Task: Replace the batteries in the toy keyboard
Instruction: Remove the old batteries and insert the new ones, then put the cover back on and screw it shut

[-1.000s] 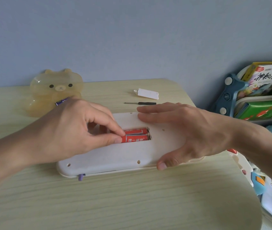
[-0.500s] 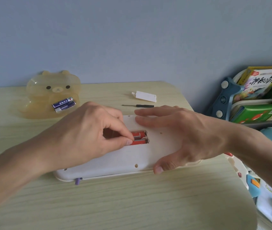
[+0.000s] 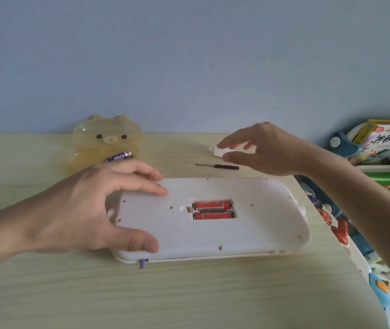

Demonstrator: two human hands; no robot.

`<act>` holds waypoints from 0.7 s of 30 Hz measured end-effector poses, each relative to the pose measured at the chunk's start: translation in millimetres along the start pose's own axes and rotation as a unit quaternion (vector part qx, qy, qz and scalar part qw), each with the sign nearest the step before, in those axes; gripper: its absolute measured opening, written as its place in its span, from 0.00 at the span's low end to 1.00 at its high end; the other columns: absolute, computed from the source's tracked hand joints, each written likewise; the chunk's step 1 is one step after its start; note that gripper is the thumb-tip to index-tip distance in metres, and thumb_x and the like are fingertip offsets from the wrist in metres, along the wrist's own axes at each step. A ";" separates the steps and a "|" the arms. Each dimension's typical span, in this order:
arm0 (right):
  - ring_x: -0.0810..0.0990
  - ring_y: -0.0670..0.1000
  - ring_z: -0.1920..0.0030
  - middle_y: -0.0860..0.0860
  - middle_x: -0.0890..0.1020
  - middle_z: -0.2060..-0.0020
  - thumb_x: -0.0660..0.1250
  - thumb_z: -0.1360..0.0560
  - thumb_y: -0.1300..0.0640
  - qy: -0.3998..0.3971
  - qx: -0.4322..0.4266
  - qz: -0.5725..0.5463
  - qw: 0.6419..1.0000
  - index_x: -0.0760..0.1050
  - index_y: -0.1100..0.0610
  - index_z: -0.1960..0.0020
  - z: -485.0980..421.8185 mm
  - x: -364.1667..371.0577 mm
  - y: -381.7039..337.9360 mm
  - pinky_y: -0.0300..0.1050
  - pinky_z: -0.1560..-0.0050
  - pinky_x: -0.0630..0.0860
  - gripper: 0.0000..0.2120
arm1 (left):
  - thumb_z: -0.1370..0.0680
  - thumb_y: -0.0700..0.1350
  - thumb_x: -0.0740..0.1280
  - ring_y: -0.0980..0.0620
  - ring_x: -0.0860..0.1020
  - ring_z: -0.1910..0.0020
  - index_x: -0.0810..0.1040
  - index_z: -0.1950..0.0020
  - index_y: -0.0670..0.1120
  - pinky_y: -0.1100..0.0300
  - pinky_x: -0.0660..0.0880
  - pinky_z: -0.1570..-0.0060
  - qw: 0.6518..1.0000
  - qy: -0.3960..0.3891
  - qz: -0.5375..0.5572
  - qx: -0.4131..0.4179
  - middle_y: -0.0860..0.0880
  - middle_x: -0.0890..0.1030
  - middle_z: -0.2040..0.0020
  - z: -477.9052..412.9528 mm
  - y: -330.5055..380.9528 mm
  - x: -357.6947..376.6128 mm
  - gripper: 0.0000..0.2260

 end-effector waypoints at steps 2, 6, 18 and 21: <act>0.79 0.34 0.53 0.45 0.85 0.40 0.73 0.22 0.44 0.009 0.017 0.005 1.000 0.83 0.45 0.36 -18.3 4.1 8.2 0.41 0.44 0.77 0.16 | 0.45 0.80 0.74 0.67 0.67 0.26 0.77 0.36 0.73 0.66 0.70 0.36 1.000 -0.006 -0.005 -0.007 0.72 0.68 0.27 6.5 -4.3 2.6 0.38; 0.84 0.43 0.45 0.44 0.87 0.45 0.77 0.25 0.46 0.019 0.027 0.018 0.999 0.86 0.44 0.42 -36.7 9.8 17.0 0.49 0.39 0.82 0.12 | 0.45 0.80 0.74 0.67 0.65 0.25 0.76 0.35 0.73 0.61 0.69 0.34 1.000 -0.010 -0.012 -0.014 0.72 0.65 0.26 9.1 -7.4 5.2 0.39; 0.84 0.34 0.53 0.41 0.89 0.53 0.80 0.27 0.50 0.046 0.024 -0.050 0.997 0.89 0.47 0.48 -32.2 6.8 24.2 0.44 0.41 0.83 0.08 | 0.46 0.80 0.74 0.67 0.65 0.24 0.73 0.33 0.74 0.59 0.69 0.33 1.000 0.000 -0.010 -0.003 0.72 0.64 0.24 6.5 -7.5 6.1 0.42; 0.84 0.34 0.53 0.39 0.89 0.53 0.79 0.27 0.49 0.071 -0.010 -0.088 0.994 0.88 0.45 0.47 -15.3 -2.8 -1.4 0.42 0.42 0.83 0.08 | 0.47 0.81 0.74 0.70 0.62 0.23 0.71 0.33 0.76 0.58 0.67 0.30 1.000 0.001 -0.011 -0.004 0.75 0.60 0.23 7.4 -8.3 7.1 0.43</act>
Point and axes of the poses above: each hand's wrist, its own z-axis away from the middle knuckle, its own x-axis out of the palm, y = z × x, the point moved 9 cm from there along -z, towards the middle knuckle
